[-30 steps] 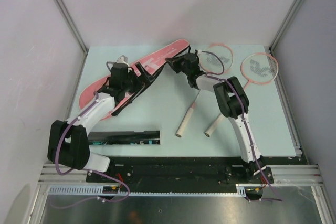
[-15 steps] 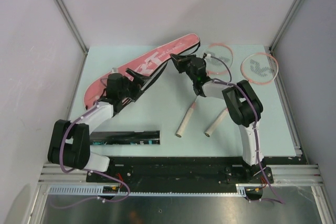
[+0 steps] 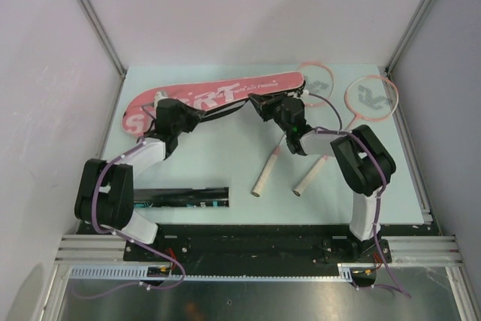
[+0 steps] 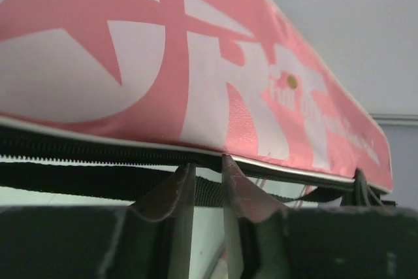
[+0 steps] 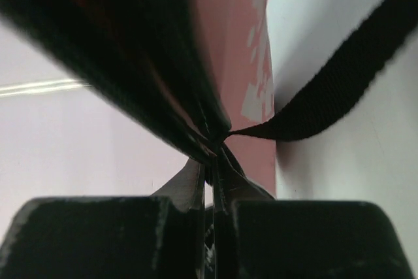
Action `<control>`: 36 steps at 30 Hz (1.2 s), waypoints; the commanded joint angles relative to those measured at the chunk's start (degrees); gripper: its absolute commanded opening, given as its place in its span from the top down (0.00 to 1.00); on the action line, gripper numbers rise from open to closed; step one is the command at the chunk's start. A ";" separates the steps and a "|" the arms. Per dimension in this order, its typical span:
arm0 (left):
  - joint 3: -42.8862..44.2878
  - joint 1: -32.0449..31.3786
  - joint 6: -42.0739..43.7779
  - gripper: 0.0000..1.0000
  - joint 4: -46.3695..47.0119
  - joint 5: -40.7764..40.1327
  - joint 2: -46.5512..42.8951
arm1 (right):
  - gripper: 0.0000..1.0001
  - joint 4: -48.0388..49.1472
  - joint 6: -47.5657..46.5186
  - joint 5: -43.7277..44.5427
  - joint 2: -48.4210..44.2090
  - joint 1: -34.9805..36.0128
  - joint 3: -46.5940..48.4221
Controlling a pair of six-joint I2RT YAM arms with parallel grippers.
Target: Pack up the badminton gear
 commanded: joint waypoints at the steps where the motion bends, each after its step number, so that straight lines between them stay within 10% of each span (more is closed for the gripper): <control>1: 3.25 0.06 9.67 0.81 3.58 -7.39 -2.51 | 1.00 2.52 -4.03 -9.11 -5.59 -0.77 -3.04; 5: 3.59 -0.20 12.75 1.00 3.58 -9.42 -4.36 | 0.99 1.11 -10.17 -17.29 -7.25 -1.29 -4.80; 11: 6.14 -0.20 15.39 1.00 1.21 -8.20 -5.86 | 0.28 -22.05 -38.52 -29.96 -13.91 -1.91 -3.84; 13: 8.07 -0.20 16.09 1.00 -0.99 -6.53 -5.16 | 0.19 -34.75 -52.89 -33.12 -16.39 -1.12 -3.57; 19: 9.57 -0.99 20.83 1.00 -3.72 -5.12 -6.73 | 0.12 -64.42 -87.03 -22.45 -28.17 7.64 4.50; 36: 12.30 -2.22 27.61 1.00 -8.82 -0.37 -9.55 | 0.11 -51.28 -115.55 1.06 -0.86 13.99 26.56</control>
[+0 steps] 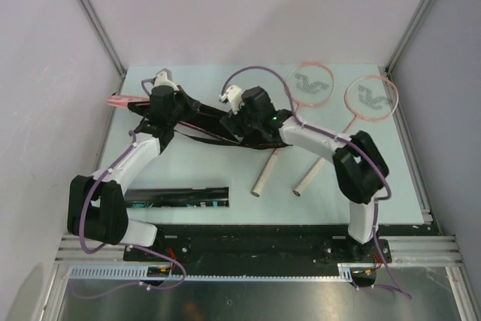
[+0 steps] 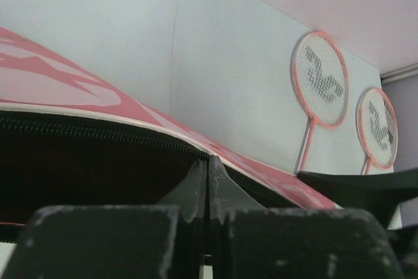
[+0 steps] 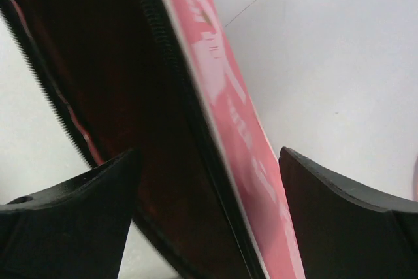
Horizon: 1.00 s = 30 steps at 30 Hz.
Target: Pack up the badminton gear
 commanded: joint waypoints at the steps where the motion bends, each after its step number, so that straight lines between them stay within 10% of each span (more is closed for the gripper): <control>1: 3.44 -0.30 2.30 1.00 1.37 1.88 -2.99 | 0.11 3.86 -9.80 7.63 4.77 3.94 5.26; 4: 4.06 -0.30 2.56 1.00 1.19 2.67 -2.82 | 0.19 11.32 -10.86 16.95 7.85 6.40 6.58; 8: 5.20 0.31 3.97 0.99 0.32 4.25 -3.25 | 0.81 10.56 -8.84 19.09 10.57 6.76 12.55; 10: 5.64 1.10 3.27 0.79 -0.12 6.70 -3.87 | 1.00 8.89 -7.96 16.89 11.19 6.06 15.72; 14: 3.98 4.00 -1.12 0.00 -1.18 11.10 -10.52 | 1.00 2.31 0.36 6.64 11.02 1.68 20.73; 30: -15.27 6.20 -18.96 0.00 -8.21 8.21 -23.39 | 1.00 0.19 16.11 -12.38 13.39 -4.05 30.66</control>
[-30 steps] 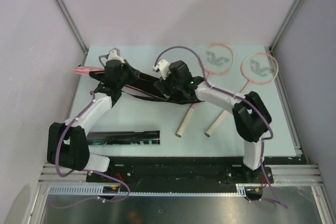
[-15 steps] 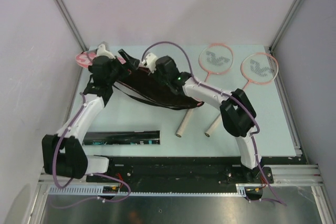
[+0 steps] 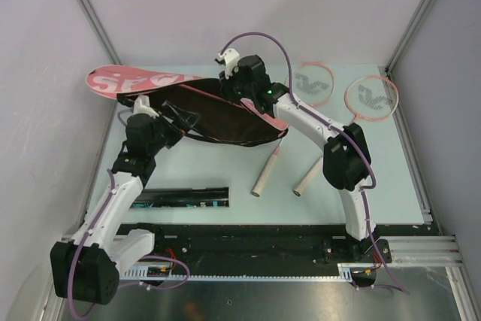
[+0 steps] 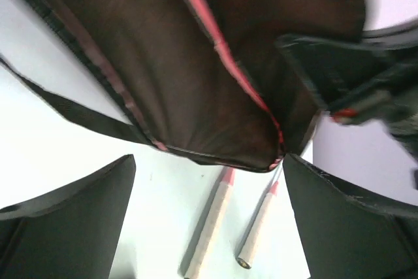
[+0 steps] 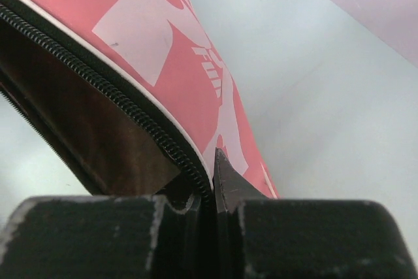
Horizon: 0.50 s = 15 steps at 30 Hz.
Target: Pack up the badminton gear
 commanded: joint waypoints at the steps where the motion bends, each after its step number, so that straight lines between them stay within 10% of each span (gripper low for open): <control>1: -1.81 1.07 -8.39 0.00 -2.31 -1.49 4.10 | 1.00 2.33 7.66 -7.36 0.97 -1.78 5.77; 9: -0.40 0.98 -6.29 0.04 5.39 -2.03 14.58 | 1.00 1.71 11.09 -13.60 1.86 -3.62 6.48; 15: 1.79 -0.51 -7.52 0.33 10.43 -3.78 22.48 | 1.00 2.76 13.20 -16.24 1.68 -4.15 5.95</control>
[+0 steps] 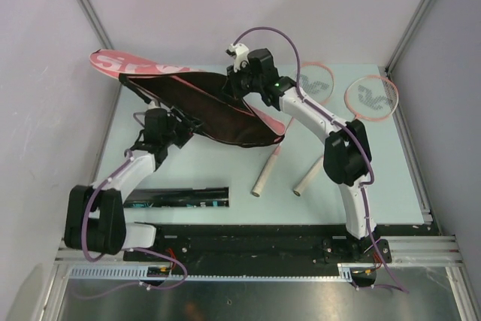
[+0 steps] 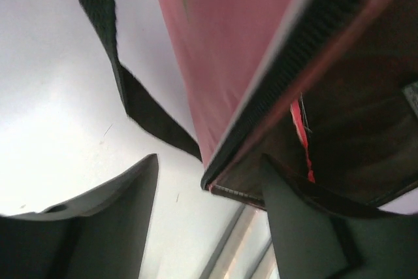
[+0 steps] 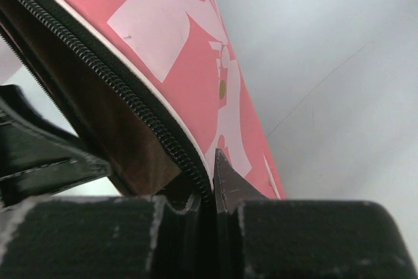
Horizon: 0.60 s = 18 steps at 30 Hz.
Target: Pack up the badminton gear
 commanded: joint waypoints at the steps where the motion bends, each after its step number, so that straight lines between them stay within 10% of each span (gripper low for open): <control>1: 3.65 -0.51 -1.05 0.42 5.69 -1.42 4.94 | 1.00 4.80 3.98 -5.07 -0.85 -0.48 1.84; 10: 7.43 -0.78 1.93 0.60 6.75 -5.10 7.41 | 1.00 6.99 7.14 -8.50 -0.24 -1.18 1.40; 13: 8.66 -0.08 4.04 0.98 6.75 -4.32 6.89 | 1.00 9.01 9.42 -10.43 -0.24 -2.23 0.26; 18: 12.07 0.28 9.04 1.00 -0.78 -2.21 2.49 | 0.97 4.99 10.84 -10.19 2.47 -4.52 3.14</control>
